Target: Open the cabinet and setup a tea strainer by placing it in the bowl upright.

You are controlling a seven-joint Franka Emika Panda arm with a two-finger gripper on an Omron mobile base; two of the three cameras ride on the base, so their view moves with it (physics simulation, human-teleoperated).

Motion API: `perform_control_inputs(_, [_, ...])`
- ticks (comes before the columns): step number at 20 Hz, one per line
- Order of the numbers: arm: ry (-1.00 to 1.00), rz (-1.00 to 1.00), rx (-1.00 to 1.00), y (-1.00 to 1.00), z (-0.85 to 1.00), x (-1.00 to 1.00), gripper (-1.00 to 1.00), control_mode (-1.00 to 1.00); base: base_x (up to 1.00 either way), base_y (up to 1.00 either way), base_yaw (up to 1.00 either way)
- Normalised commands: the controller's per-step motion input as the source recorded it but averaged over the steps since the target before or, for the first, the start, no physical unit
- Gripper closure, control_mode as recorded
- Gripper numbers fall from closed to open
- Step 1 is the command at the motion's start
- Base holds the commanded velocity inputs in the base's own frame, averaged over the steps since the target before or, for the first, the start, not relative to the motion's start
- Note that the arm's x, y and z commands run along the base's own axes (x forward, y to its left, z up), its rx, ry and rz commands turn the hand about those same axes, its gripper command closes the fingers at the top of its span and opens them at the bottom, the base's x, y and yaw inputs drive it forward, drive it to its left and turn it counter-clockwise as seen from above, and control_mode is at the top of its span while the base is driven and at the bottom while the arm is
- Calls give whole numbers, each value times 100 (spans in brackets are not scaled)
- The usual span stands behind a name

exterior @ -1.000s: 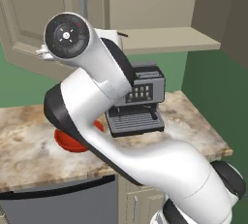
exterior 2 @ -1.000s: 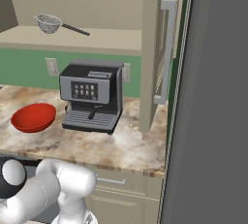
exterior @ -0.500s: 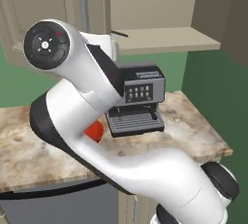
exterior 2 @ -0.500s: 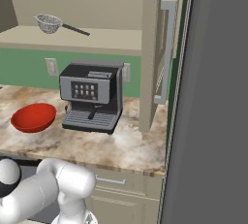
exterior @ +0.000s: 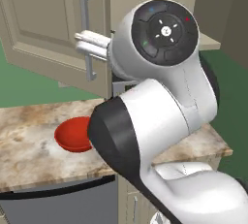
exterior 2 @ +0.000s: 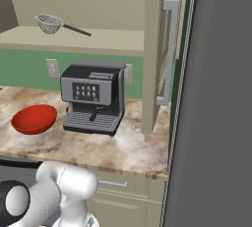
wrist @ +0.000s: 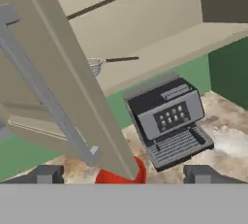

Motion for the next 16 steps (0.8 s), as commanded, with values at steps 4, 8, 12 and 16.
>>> perform_control_inputs(4, [14, 12, 72, -100, -19, 0, -100, -100, 0, 0, 0])
perform_control_inputs(8, [4, 21, 94, -87, -17, 0, -100, -100, 0, 0, 0])
perform_control_inputs(12, [15, 20, 83, -10, -37, 25, -100, -100, 0, 0, 0])
perform_control_inputs(16, [12, 27, 52, 34, -36, 72, -100, -100, 0, 0, 0])
